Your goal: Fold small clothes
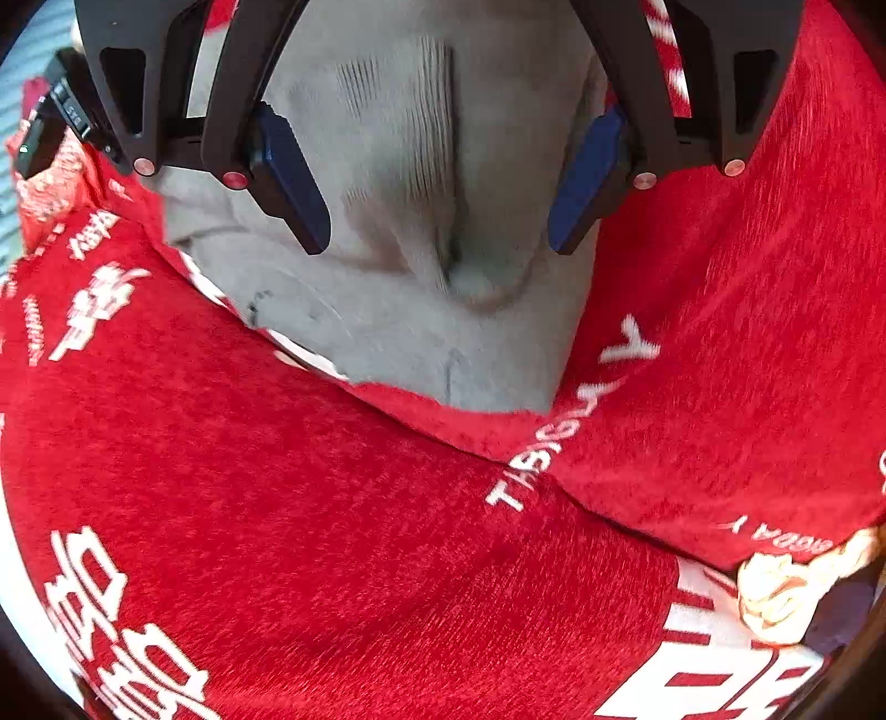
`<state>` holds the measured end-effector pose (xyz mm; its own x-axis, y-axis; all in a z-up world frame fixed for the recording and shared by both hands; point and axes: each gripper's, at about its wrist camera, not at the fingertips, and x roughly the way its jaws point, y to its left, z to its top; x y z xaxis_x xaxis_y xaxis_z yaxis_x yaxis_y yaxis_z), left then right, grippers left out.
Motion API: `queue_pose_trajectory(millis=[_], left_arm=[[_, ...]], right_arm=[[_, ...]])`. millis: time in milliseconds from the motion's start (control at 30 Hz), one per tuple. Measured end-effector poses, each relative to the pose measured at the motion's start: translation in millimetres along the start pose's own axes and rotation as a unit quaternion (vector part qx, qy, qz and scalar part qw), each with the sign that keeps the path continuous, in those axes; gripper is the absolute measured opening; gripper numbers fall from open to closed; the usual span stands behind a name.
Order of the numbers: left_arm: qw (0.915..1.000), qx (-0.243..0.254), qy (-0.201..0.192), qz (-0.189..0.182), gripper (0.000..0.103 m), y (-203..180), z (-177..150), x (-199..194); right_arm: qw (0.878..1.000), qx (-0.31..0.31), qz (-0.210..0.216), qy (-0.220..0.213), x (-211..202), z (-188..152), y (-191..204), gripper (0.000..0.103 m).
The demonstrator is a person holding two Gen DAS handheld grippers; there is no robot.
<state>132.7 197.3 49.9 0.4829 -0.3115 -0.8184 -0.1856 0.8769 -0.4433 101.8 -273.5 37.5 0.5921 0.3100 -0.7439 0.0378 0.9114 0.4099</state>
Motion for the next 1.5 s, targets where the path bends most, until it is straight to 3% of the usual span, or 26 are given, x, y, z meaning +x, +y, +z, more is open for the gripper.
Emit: queue_pose_trajectory(millis=[167, 367, 433, 467, 567, 733, 1033, 1333, 1400, 1433, 1467, 1500], left_arm=[[0.9986, 0.050, 0.018, -0.004, 0.082, -16, -32, -10], [0.9931, 0.102, 0.041, 0.042, 0.081, -42, -50, 14], [0.9917, 0.111, 0.040, 0.052, 0.046, -46, -48, 17], [0.9914, 0.110, 0.046, 0.054, 0.023, -46, -47, 19], [0.9923, 0.104, 0.048, 0.048, 0.009, -45, -41, 16], [0.9932, 0.107, 0.023, 0.040, 0.009, -52, -28, 4], [0.9974, 0.063, 0.016, 0.031, 0.009, -54, 24, 24], [0.9964, 0.045, 0.043, 0.058, 0.012, -52, 65, 75], [0.9966, 0.037, 0.049, 0.054, 0.043, -47, 69, 82], [0.9974, 0.035, 0.043, 0.046, 0.049, -46, 70, 81], [0.9977, 0.037, 0.031, 0.047, 0.058, -45, 70, 79], [0.9971, 0.040, 0.021, 0.062, 0.074, -44, 70, 76]], right_arm=[[1.000, -0.022, 0.008, -0.016, -28, -23, 11, 0.068], [0.998, -0.058, -0.010, 0.017, -17, -41, 30, 0.066], [0.998, -0.058, -0.013, 0.034, -7, -43, 29, 0.037], [0.997, -0.059, -0.003, 0.044, -2, -43, 29, 0.017], [0.997, -0.065, 0.007, 0.038, -1, -40, 31, 0.012], [0.997, -0.075, 0.035, 0.004, -15, -27, 40, 0.012], [0.998, 0.009, 0.064, -0.017, 2, 27, 31, 0.012], [0.999, 0.035, 0.033, 0.008, 54, 64, 32, 0.017], [0.998, 0.042, 0.034, 0.014, 61, 69, 31, 0.020], [0.998, 0.044, 0.032, 0.019, 63, 71, 29, 0.023], [0.998, 0.045, 0.027, 0.020, 64, 74, 26, 0.034], [0.998, 0.047, 0.023, 0.019, 64, 76, 23, 0.046]])
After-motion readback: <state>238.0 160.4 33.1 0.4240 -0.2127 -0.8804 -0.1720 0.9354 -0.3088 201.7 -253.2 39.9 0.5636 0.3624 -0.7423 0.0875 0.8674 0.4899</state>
